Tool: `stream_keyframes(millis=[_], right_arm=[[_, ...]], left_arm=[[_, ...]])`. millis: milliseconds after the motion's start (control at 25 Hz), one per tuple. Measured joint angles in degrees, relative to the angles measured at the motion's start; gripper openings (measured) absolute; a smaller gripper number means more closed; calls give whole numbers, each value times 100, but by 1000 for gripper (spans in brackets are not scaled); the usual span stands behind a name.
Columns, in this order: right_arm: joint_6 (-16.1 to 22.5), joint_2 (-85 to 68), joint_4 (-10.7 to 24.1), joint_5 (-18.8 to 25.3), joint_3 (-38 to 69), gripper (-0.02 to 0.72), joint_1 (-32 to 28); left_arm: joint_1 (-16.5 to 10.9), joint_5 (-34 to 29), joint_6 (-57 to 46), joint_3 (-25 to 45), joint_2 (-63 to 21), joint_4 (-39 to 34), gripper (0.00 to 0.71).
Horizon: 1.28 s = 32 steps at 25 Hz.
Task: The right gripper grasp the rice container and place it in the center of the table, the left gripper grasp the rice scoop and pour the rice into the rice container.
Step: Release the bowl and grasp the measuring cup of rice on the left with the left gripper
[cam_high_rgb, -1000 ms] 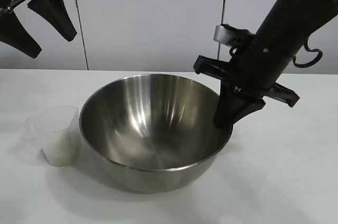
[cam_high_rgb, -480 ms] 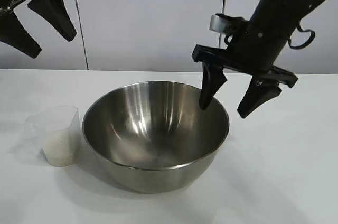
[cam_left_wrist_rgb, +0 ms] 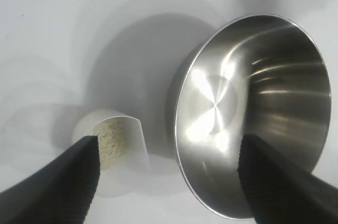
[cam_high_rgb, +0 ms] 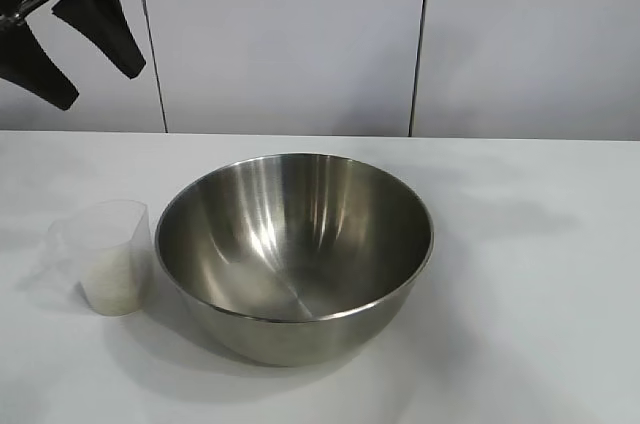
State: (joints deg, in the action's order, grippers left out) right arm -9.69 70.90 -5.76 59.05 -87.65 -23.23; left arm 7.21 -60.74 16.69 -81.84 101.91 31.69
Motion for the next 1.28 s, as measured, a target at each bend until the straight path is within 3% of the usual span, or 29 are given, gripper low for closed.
stream_keyframes(millis=[200, 480, 920, 1040, 1280], right_arm=[[-348, -2039, -545, 149, -31, 473, 343], [-407, -4568, -958, 305, 840, 473, 943], [56, -6834, -225, 410, 4407, 473, 1215], [287, -7127, 39, 410, 5002, 473, 1217], [350, -7194, 129, 404, 5682, 473, 1539]], left_arm=[[0, 1, 0, 0, 0, 0, 532], [0, 6, 0, 0, 0, 0, 532], [0, 6, 0, 0, 0, 0, 532], [0, 6, 0, 0, 0, 0, 532], [0, 6, 0, 0, 0, 0, 532]])
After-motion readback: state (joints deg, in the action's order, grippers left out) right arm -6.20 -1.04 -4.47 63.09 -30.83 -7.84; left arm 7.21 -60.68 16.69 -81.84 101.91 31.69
